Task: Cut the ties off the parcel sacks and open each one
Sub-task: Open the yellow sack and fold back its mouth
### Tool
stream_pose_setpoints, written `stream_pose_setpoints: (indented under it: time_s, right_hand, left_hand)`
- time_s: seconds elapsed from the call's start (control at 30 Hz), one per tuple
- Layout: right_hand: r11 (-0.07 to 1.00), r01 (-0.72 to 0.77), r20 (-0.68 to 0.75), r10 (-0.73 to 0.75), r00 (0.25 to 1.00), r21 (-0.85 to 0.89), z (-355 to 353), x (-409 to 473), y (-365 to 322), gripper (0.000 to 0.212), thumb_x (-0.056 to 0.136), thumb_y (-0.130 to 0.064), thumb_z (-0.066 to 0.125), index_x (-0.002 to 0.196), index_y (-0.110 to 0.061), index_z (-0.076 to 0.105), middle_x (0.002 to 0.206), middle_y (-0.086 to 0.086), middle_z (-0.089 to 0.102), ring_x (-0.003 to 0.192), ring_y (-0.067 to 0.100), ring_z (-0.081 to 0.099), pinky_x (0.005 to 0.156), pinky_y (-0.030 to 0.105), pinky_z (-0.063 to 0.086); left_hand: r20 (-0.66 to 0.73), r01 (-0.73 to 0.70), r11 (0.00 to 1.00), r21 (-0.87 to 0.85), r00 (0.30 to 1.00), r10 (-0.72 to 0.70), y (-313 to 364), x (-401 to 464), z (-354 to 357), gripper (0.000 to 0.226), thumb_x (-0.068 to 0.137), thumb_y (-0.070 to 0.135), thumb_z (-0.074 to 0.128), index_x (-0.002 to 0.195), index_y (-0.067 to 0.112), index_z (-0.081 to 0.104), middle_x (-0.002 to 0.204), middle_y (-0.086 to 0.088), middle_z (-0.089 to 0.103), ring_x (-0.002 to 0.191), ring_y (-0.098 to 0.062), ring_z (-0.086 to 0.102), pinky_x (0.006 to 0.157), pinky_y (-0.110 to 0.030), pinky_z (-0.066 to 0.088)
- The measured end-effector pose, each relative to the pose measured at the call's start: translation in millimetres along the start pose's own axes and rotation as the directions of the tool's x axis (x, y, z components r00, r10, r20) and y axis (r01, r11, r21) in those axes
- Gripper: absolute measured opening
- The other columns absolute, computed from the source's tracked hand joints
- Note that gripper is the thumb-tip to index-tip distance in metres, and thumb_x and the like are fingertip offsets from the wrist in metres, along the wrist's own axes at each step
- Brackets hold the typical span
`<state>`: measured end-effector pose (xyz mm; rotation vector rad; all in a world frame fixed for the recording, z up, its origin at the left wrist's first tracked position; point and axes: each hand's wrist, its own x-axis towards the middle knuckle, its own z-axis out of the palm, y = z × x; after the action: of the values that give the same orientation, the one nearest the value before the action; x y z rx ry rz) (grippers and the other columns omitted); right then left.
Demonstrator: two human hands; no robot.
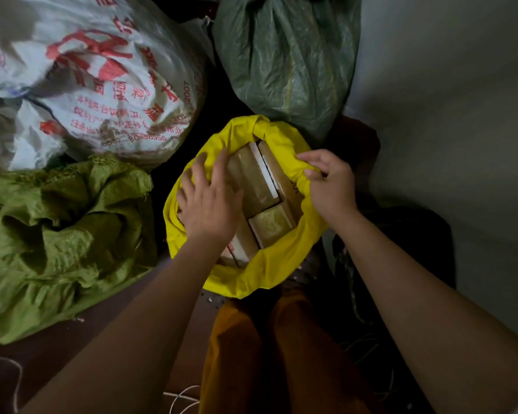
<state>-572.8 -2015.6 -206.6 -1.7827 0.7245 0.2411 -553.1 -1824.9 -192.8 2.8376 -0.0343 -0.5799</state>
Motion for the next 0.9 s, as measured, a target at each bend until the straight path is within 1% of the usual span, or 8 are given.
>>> stream_pose_setpoints:
  time_s: [0.1, 0.2, 0.3, 0.37, 0.47, 0.63, 0.77, 0.9]
  right_hand:
    - [1.000, 0.025, 0.055, -0.025, 0.998, 0.008, -3.0, 0.7, 3.3, 0.043, 0.090, 0.009, 0.050, 0.093, -0.031, 0.065, 0.101, -0.011, 0.065, 0.107, 0.003, 0.058, 0.082, 0.010, 0.043]
    - [0.999, 0.005, 0.100, -0.009, 0.995, 0.042, -10.2, 2.0, 9.8, 0.041, 0.090, 0.008, 0.051, 0.093, -0.031, 0.066, 0.101, -0.009, 0.067, 0.105, 0.007, 0.062, 0.086, 0.021, 0.048]
    - [0.995, -0.045, 0.103, 0.036, 0.994, 0.085, -19.9, 0.5, 17.4, 0.039, 0.091, 0.008, 0.052, 0.093, -0.028, 0.066, 0.096, -0.010, 0.069, 0.094, 0.002, 0.064, 0.079, 0.018, 0.049]
    - [0.986, -0.081, 0.087, 0.069, 0.994, 0.143, -26.2, 0.5, 21.2, 0.037, 0.091, 0.008, 0.052, 0.095, -0.026, 0.066, 0.093, -0.010, 0.069, 0.087, -0.002, 0.064, 0.075, 0.014, 0.051]
    - [0.988, -0.089, 0.040, 0.084, 0.996, 0.123, -27.4, 0.4, 22.9, 0.031, 0.091, 0.008, 0.053, 0.099, -0.020, 0.065, 0.096, -0.002, 0.070, 0.091, 0.006, 0.065, 0.077, 0.016, 0.052]
    - [0.999, -0.037, -0.133, 0.034, 0.991, -0.020, -13.1, -11.4, 21.4, 0.018, 0.087, -0.006, 0.064, 0.100, -0.017, 0.061, 0.108, -0.001, 0.060, 0.102, 0.012, 0.056, 0.087, 0.026, 0.047]
    - [0.996, -0.074, -0.211, 0.062, 0.976, -0.053, 7.6, -34.8, 16.7, 0.046, 0.076, -0.021, 0.080, 0.116, -0.028, 0.059, 0.115, -0.006, 0.047, 0.111, 0.013, 0.050, 0.093, 0.025, 0.044]
    - [0.976, -0.151, -0.189, 0.180, 0.965, 0.158, 19.1, -41.5, 7.2, 0.030, 0.085, -0.009, 0.071, 0.111, -0.025, 0.068, 0.100, -0.008, 0.067, 0.097, 0.010, 0.063, 0.086, 0.027, 0.052]
  left_hand:
    - [-0.015, -0.272, 0.962, 0.008, 0.962, 0.272, 20.0, 28.7, -6.2, 0.075, 0.086, 0.020, 0.061, 0.148, 0.038, 0.022, 0.157, 0.000, 0.019, 0.138, -0.034, 0.023, 0.104, -0.054, 0.029]
    - [0.157, -0.510, 0.856, 0.080, 0.855, 0.494, 41.7, 59.6, -7.3, 0.071, 0.089, 0.023, 0.060, 0.147, 0.043, 0.025, 0.159, 0.011, 0.014, 0.144, -0.028, 0.015, 0.109, -0.054, 0.022]
    - [0.344, -0.624, 0.780, 0.034, 0.740, 0.577, 56.5, 81.1, 0.5, 0.055, 0.089, 0.029, 0.061, 0.139, 0.042, 0.042, 0.157, 0.017, 0.019, 0.148, -0.017, 0.005, 0.114, -0.051, 0.010]
    - [0.378, -0.620, 0.783, -0.044, 0.715, 0.588, 61.5, 88.5, 6.6, 0.040, 0.089, 0.030, 0.061, 0.129, 0.033, 0.055, 0.150, 0.013, 0.037, 0.147, -0.012, 0.012, 0.115, -0.048, 0.004]
    - [0.335, -0.625, 0.778, -0.066, 0.720, 0.608, 62.4, 93.8, 15.6, 0.023, 0.091, 0.032, 0.058, 0.111, 0.021, 0.065, 0.120, 0.004, 0.058, 0.132, -0.013, 0.040, 0.115, -0.044, 0.008]
    - [0.308, -0.606, 0.788, -0.111, 0.733, 0.607, 68.3, 101.8, 15.2, 0.023, 0.093, 0.033, 0.056, 0.102, 0.013, 0.065, 0.107, -0.002, 0.063, 0.113, -0.020, 0.053, 0.104, -0.041, 0.025]
    - [0.358, -0.491, 0.849, -0.194, 0.770, 0.528, 65.8, 107.2, -3.0, 0.025, 0.095, 0.032, 0.055, 0.090, 0.009, 0.064, 0.091, -0.005, 0.062, 0.098, -0.021, 0.056, 0.094, -0.037, 0.034]
    - [0.542, -0.357, 0.889, -0.285, 0.706, 0.457, 51.8, 116.8, -26.8, 0.033, 0.096, 0.025, 0.056, 0.093, -0.006, 0.065, 0.093, -0.021, 0.065, 0.094, -0.031, 0.061, 0.087, -0.043, 0.047]
